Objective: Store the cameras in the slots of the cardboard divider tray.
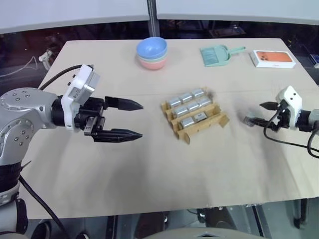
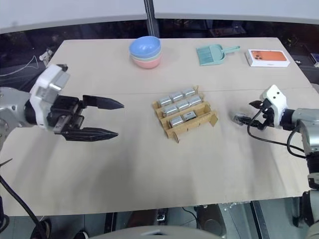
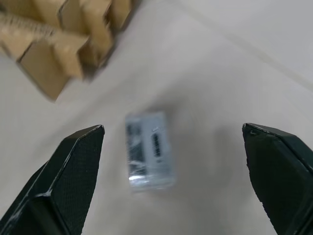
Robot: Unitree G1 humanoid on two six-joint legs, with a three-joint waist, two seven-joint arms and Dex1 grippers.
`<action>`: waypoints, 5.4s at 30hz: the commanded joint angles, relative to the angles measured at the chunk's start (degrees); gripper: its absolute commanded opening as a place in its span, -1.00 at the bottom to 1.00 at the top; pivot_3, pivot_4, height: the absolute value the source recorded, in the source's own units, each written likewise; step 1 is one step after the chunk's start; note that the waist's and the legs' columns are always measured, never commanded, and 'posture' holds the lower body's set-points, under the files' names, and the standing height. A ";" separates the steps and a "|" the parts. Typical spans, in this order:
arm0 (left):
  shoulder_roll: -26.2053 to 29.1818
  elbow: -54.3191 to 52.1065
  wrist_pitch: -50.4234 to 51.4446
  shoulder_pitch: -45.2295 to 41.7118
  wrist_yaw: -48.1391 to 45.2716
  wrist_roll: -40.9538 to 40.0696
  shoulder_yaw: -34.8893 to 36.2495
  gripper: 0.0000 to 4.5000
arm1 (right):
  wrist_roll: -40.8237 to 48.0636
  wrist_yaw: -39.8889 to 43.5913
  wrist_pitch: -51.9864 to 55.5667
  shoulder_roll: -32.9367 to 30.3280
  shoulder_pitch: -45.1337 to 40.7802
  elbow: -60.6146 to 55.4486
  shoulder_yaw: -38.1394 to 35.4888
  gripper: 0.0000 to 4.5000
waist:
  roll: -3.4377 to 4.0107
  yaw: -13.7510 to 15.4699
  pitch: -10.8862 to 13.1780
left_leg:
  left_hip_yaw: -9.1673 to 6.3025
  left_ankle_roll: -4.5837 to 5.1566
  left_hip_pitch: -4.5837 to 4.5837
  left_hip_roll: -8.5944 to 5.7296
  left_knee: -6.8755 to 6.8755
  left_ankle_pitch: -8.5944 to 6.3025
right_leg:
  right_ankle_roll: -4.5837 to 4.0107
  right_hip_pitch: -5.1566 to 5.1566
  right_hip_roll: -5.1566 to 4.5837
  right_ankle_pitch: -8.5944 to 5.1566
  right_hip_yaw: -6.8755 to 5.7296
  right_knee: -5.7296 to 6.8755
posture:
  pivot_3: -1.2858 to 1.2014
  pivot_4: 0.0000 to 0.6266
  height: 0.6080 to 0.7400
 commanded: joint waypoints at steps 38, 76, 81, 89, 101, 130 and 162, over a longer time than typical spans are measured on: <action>-0.27 -4.35 1.27 2.06 3.64 -1.29 3.12 1.00 | -13.09 7.58 15.90 -3.95 -16.60 -1.58 13.62 -0.42 | -0.01 -0.11 0.01 | 0.01 -0.01 -0.02 0.00 0.01 0.00 | 0.00 -0.09 0.02 0.01 0.02 0.04 | 0.03 -0.52 1.00; -0.05 -3.64 0.73 2.47 2.72 -0.11 3.46 1.00 | -14.53 9.78 14.05 -3.68 -15.15 -1.28 13.19 0.90 | -0.04 -0.08 -0.02 | 0.02 -0.02 -0.03 0.00 0.03 0.01 | -0.01 -0.08 0.01 0.02 0.00 0.05 | 0.03 -0.52 1.00; -0.07 -3.72 0.75 2.55 2.70 -0.12 3.56 1.00 | -15.00 9.26 13.52 -3.46 -15.25 -0.21 13.55 0.90 | -0.04 -0.08 -0.01 | 0.04 -0.02 -0.03 0.00 0.03 0.01 | -0.01 -0.08 0.02 0.02 0.00 0.05 | 0.03 -0.52 1.00; 0.12 -3.78 0.76 2.97 2.69 -0.11 3.81 1.00 | -16.91 6.56 11.72 -2.44 -15.13 2.17 14.07 0.90 | -0.04 -0.10 -0.01 | 0.04 -0.02 -0.03 0.00 0.03 0.01 | 0.00 -0.08 0.02 0.02 0.00 0.05 | 0.03 -0.52 1.00; 0.30 -3.93 0.74 3.36 2.66 -0.21 4.07 1.00 | -19.93 4.51 6.04 -0.20 -19.28 13.01 14.63 0.90 | -0.04 -0.18 -0.01 | 0.06 -0.02 -0.03 -0.01 0.03 0.01 | -0.01 -0.08 0.02 0.02 0.01 0.05 | 0.03 -0.52 1.00; -9.09 -2.00 7.10 -1.60 12.01 -5.82 1.18 1.00 | -11.22 4.71 2.22 5.01 -16.55 -6.99 7.32 -0.20 | -0.05 -1.35 -0.02 | -0.27 -0.14 0.03 0.05 0.06 0.08 | 0.00 -0.05 0.01 0.05 0.06 0.13 | 0.03 -0.52 1.00; -2.30 1.96 5.63 -1.72 5.31 3.57 -3.02 1.00 | -13.65 1.17 3.93 14.92 -21.66 -17.20 20.29 0.95 | -0.09 -0.27 0.02 | -0.37 -0.20 -0.04 -0.08 0.05 0.12 | -0.26 -0.07 -0.05 -0.08 -0.06 0.07 | 0.03 -0.52 1.00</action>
